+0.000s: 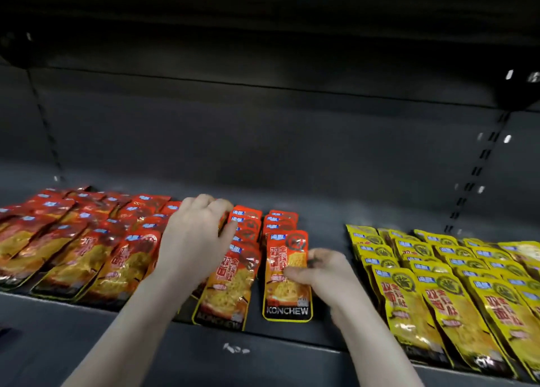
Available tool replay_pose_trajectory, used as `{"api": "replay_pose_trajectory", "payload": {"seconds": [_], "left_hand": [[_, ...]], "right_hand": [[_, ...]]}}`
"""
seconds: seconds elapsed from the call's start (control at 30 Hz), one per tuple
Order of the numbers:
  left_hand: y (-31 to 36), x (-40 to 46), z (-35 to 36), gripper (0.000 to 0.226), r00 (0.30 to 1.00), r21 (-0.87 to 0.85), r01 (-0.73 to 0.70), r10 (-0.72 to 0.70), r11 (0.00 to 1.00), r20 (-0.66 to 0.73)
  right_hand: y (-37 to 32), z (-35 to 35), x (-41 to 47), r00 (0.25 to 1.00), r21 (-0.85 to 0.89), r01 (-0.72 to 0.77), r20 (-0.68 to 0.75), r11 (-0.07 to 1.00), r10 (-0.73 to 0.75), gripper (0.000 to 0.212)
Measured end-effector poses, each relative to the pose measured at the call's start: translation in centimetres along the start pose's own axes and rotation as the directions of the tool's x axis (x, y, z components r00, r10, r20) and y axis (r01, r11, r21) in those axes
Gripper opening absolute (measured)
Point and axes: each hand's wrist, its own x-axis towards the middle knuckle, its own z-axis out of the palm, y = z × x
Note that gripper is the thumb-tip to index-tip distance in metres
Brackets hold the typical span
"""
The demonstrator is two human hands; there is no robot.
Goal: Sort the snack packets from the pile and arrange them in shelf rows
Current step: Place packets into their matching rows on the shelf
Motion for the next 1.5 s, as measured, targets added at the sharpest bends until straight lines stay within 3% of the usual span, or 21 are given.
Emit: {"api": "replay_pose_trajectory", "payload": {"seconds": [0.33,0.47,0.87,1.07,1.3,1.5], "left_hand": [[-0.9,-0.5,0.4,0.035,0.981,-0.062,-0.007,0.019,0.998,0.193],[-1.1,-0.8,0.4,0.036,0.977,-0.092,-0.023,0.042,0.996,0.209],[-1.7,-1.4,0.0,0.036,0.974,-0.133,-0.062,0.090,0.989,0.209],[-1.0,-1.3,-0.7,0.036,0.967,-0.129,-0.090,0.118,0.988,0.227],[2.8,-1.6,-0.6,0.035,0.952,-0.095,-0.119,0.141,0.988,0.272],[10.2,-2.3,0.4,0.037,0.940,-0.090,-0.160,0.180,0.983,0.289]], "right_hand": [[1.1,2.4,-0.1,0.974,-0.297,-0.059,-0.227,0.953,-0.010,0.009],[1.1,3.0,-0.2,0.957,-0.468,-0.076,-0.282,0.881,-0.067,0.025],[0.6,3.8,0.2,0.932,-0.627,-0.115,-0.337,0.771,-0.135,0.024],[0.3,2.8,-0.8,0.869,-0.632,-0.095,-0.430,0.769,-0.246,0.028],[-0.5,-2.1,-3.1,0.801,-0.798,-0.139,-0.439,0.587,-0.407,0.018],[0.8,-11.3,-5.9,0.745,-0.877,-0.214,-0.431,0.430,-0.509,0.022]]}}
